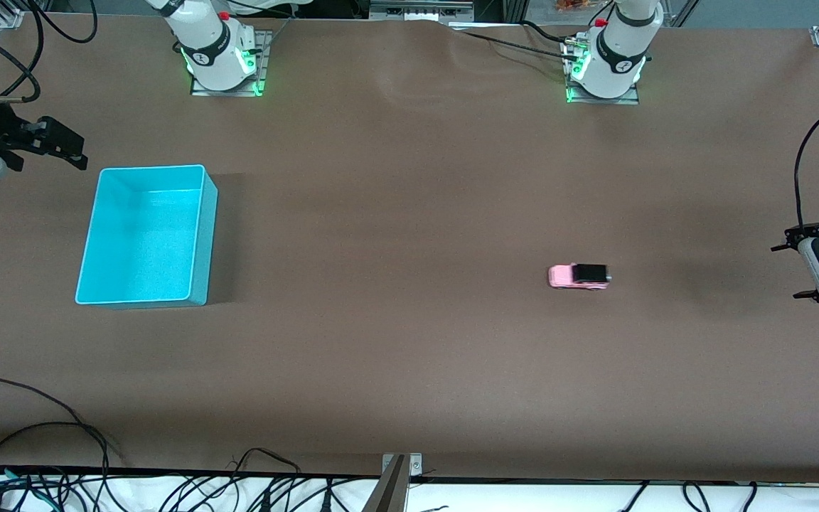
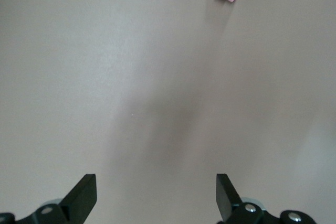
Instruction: Wind and store pink jeep toy
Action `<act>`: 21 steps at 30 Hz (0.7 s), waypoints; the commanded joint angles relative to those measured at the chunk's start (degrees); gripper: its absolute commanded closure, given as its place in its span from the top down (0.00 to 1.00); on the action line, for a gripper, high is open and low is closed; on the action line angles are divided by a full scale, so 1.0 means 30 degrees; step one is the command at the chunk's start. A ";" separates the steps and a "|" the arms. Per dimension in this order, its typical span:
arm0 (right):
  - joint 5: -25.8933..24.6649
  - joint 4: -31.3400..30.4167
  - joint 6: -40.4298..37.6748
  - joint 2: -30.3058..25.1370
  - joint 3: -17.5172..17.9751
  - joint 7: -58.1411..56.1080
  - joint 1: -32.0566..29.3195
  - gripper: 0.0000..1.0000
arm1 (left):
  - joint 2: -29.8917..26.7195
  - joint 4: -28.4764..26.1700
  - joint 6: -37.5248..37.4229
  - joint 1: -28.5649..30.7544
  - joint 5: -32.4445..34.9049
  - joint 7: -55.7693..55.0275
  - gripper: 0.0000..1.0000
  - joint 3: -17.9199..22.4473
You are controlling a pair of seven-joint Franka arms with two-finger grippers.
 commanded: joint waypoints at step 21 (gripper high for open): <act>-0.0178 0.0214 -0.0300 0.0036 0.0170 0.0031 -0.0154 1.00 | -0.3319 0.1105 -0.4096 -0.3650 0.1264 -0.9813 1.00 -0.0015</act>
